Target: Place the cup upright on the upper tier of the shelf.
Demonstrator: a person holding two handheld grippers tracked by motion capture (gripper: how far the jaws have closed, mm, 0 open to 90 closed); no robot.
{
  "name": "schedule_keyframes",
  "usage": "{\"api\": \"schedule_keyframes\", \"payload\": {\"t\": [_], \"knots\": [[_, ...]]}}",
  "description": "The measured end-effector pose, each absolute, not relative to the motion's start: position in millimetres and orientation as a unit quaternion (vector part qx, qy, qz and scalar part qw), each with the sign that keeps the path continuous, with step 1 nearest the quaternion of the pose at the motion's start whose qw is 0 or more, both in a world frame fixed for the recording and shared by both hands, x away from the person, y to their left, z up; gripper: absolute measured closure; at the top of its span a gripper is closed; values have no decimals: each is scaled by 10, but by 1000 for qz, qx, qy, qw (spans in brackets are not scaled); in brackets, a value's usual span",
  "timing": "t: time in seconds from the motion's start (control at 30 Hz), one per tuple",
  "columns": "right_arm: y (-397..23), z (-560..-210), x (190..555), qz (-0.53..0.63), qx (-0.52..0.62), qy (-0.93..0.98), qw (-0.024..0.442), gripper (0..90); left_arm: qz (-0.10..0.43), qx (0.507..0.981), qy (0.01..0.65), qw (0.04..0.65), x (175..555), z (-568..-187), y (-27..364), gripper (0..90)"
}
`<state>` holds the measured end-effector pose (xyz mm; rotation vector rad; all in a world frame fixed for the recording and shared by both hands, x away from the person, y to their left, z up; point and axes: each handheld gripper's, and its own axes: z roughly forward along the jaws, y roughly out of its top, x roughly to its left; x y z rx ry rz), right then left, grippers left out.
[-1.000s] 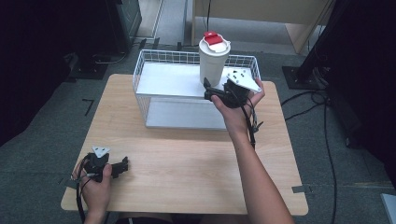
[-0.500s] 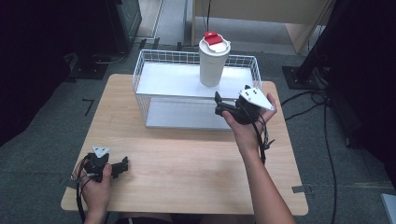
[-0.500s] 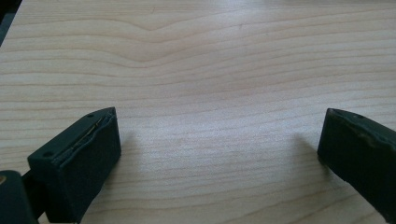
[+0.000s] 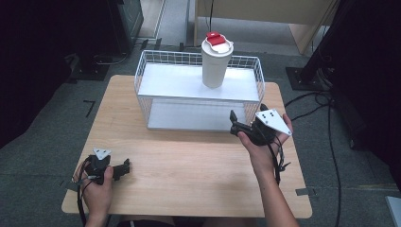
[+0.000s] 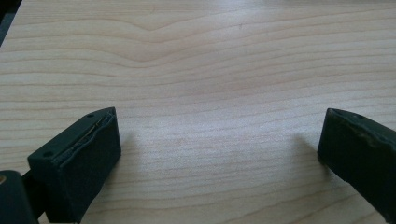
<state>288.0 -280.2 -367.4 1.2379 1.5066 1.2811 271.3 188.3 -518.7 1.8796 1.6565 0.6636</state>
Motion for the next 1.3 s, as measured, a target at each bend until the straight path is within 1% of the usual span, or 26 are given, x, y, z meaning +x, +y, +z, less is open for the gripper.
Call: {"api": "schedule_keyframes", "payload": {"t": [0.4,0.57,1.1,1.3], "knots": [[-3047,-3995,2534,487,504,591,399,0,247,698,615,272,2713,-5188,1882,0],[-3126,-4156,2412,492,510,589,388,0,247,698,615,272,2713,-5188,1882,0],[-3378,-4576,2135,465,551,578,384,0,247,697,615,272,2713,-5189,1881,0],[-3479,-4665,2068,452,561,575,387,0,247,697,615,272,2713,-5189,1881,0]]}}
